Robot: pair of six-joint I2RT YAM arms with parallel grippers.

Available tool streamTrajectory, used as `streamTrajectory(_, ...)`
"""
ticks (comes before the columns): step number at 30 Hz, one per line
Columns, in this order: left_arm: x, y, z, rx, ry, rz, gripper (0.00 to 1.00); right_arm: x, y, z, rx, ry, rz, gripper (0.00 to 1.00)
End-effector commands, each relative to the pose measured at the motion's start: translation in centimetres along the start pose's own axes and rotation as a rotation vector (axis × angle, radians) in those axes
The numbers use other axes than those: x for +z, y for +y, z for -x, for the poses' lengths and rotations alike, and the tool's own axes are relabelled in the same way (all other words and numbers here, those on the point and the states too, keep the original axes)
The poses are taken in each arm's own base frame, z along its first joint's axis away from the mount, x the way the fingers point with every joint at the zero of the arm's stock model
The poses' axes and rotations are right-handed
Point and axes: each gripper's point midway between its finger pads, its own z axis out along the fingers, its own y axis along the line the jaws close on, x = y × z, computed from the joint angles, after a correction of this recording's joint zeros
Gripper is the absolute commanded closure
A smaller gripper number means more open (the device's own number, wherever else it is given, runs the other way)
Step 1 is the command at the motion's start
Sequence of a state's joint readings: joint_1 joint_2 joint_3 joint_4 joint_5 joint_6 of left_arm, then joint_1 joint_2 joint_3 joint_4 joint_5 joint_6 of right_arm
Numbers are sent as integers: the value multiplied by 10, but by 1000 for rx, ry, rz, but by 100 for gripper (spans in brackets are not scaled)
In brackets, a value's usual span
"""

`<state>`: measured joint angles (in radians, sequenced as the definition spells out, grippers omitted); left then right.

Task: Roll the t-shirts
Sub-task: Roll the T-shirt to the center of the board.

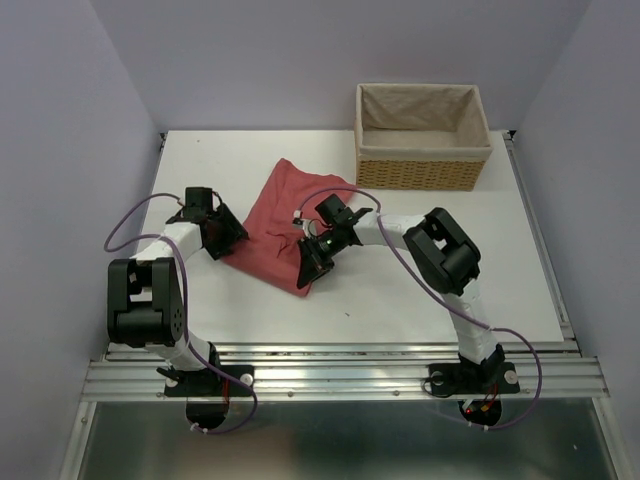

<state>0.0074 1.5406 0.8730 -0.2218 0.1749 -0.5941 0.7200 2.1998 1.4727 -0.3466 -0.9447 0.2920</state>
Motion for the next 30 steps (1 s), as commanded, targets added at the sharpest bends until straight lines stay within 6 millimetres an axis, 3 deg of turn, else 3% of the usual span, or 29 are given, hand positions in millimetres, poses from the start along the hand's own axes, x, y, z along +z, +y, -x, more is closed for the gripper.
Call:
streamTrajectory(1, -6, -6, 21, 41, -62, 12, 30, -2, -3, 2, 33, -10, -7, 78)
streamTrajectory(3, -5, -6, 21, 40, -60, 12, 30, -3, -8, 1, 44, -19, -44, 71)
streamTrajectory(5, -3, -6, 20, 41, -54, 12, 30, -11, -7, 4, 36, -48, -97, 53)
streamTrajectory(6, -1, -6, 20, 44, -51, 13, 31, -14, -7, 1, 40, -54, -120, 39)
streamTrajectory(9, -2, -8, 22, 46, -53, 8, 31, -31, 10, 2, -16, -95, -143, 18)
streamTrajectory(11, -2, -10, 24, 46, -56, 2, 31, -46, 25, 7, -54, -142, -171, 14)
streamTrajectory(13, -2, -11, 24, 47, -55, 0, 31, -55, 23, 1, -53, -147, -229, 12)
streamTrajectory(18, -4, -13, 28, 55, -59, -1, 31, -83, 17, 13, -101, -243, -496, 6)
streamTrajectory(20, -4, -14, 28, 55, -57, -5, 31, -85, 21, 20, -126, -275, -568, 11)
streamTrajectory(23, -4, -15, 28, 56, -54, -8, 31, -72, 34, 27, -162, -291, -546, 60)
streamTrajectory(24, -4, -15, 28, 56, -53, -7, 31, -66, 41, 32, -175, -296, -528, 84)
streamTrajectory(26, -4, -15, 29, 57, -51, -2, 31, -46, 40, 32, -175, -263, -503, 97)
streamTrajectory(30, -3, -12, 27, 59, -48, 10, 31, -29, 35, 44, -163, -266, -465, 99)
